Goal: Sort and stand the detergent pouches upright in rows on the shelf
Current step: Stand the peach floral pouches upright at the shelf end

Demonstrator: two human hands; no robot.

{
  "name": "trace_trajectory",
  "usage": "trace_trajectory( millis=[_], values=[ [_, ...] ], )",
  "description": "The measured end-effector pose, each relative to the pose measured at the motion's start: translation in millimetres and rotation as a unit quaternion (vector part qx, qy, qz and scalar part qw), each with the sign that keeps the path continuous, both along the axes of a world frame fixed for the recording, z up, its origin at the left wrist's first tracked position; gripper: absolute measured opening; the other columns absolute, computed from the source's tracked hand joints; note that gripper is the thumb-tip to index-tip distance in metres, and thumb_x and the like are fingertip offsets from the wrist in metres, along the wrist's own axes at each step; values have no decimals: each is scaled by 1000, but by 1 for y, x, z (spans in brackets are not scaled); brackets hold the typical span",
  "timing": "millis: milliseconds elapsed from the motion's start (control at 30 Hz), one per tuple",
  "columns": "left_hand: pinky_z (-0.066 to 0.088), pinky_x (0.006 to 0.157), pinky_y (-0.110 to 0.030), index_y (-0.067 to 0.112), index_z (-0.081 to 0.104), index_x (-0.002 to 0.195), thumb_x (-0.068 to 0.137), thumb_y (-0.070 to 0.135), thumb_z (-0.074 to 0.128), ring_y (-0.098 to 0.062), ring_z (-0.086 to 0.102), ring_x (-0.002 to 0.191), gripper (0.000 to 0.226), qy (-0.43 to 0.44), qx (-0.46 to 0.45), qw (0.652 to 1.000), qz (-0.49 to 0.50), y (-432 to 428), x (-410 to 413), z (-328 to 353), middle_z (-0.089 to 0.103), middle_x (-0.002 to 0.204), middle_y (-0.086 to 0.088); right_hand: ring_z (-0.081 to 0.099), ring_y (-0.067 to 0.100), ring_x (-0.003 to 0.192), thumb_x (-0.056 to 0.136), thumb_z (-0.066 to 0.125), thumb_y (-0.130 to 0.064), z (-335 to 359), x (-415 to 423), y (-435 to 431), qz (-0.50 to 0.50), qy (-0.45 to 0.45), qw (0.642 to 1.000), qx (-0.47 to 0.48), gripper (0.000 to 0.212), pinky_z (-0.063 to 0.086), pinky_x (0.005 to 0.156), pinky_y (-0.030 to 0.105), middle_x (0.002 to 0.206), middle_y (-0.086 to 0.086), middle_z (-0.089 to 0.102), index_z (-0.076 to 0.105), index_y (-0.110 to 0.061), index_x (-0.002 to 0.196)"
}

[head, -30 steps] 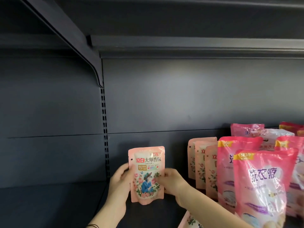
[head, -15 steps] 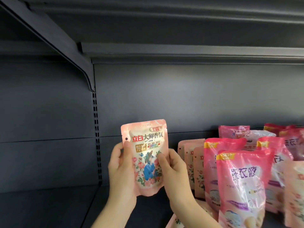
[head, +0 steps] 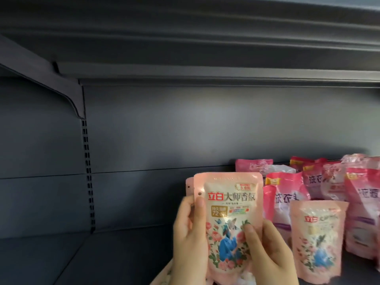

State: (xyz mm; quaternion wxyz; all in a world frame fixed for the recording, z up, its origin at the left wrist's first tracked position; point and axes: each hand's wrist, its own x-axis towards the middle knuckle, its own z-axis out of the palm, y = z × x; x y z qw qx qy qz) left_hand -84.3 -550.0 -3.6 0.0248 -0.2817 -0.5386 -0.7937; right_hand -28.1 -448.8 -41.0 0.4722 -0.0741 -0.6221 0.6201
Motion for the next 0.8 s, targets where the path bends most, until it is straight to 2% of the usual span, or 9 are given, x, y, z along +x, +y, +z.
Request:
trace_trajectory(
  millis=[133,200,267,367,467,533,600,667,800],
  values=[
    [54,85,-30,26,66,95,87,61,48,-11,68,95,40,13,-44,998,46,27,-4,-32,72,98,3,66,29,71,74,77,-41,-21,8,24,12,1,1000,-18,23,53,68,35,70,13,69,68,-20,70],
    [50,93,-30,35,67,91,79,73,47,-6,61,101,44,12,-65,994,86,36,-7,-47,64,106,8,66,24,68,83,71,-28,-33,8,38,22,-11,1000,-17,18,52,64,26,68,10,69,67,-17,70],
    [41,88,-8,38,66,82,80,68,46,8,53,96,36,3,-82,989,122,44,-4,-56,52,109,7,63,12,57,90,58,-4,-44,8,47,23,-32,999,-17,17,47,55,16,61,5,67,64,-5,74],
    [38,81,-2,44,61,83,72,67,41,10,49,93,32,1,-87,983,161,51,4,-61,45,106,7,59,9,54,92,56,-1,-60,6,48,17,-29,999,-15,19,44,55,15,60,9,65,63,-2,74],
    [38,79,-1,52,59,86,55,96,35,8,49,97,59,14,-72,976,207,61,4,-75,45,105,12,57,30,60,90,59,-45,-64,-4,36,-56,13,998,3,33,42,57,14,64,16,61,64,-18,72],
    [37,77,1,58,58,83,61,90,43,4,48,99,42,15,-67,972,223,67,5,-78,44,106,11,52,35,67,88,50,-61,-67,-9,44,-103,-19,993,55,51,36,66,8,70,21,56,56,-14,71],
    [39,77,0,58,56,80,80,63,52,5,48,99,7,19,-63,975,210,72,5,-77,42,107,10,51,18,96,84,67,-38,-68,-8,54,-47,-80,989,114,30,30,74,1,92,14,53,52,-12,80],
    [40,76,-2,53,55,81,80,45,45,11,47,94,13,24,-70,977,202,75,0,-78,40,107,11,40,-16,93,63,68,-28,-65,-5,63,61,-148,983,94,34,31,72,0,99,7,45,50,-14,88],
    [45,80,-13,46,54,85,82,49,41,2,49,100,14,19,-73,978,194,80,-10,-76,37,108,20,40,0,107,68,74,-7,-64,-13,81,98,-203,965,132,45,35,86,14,109,-2,38,44,-24,98]
  ],
)
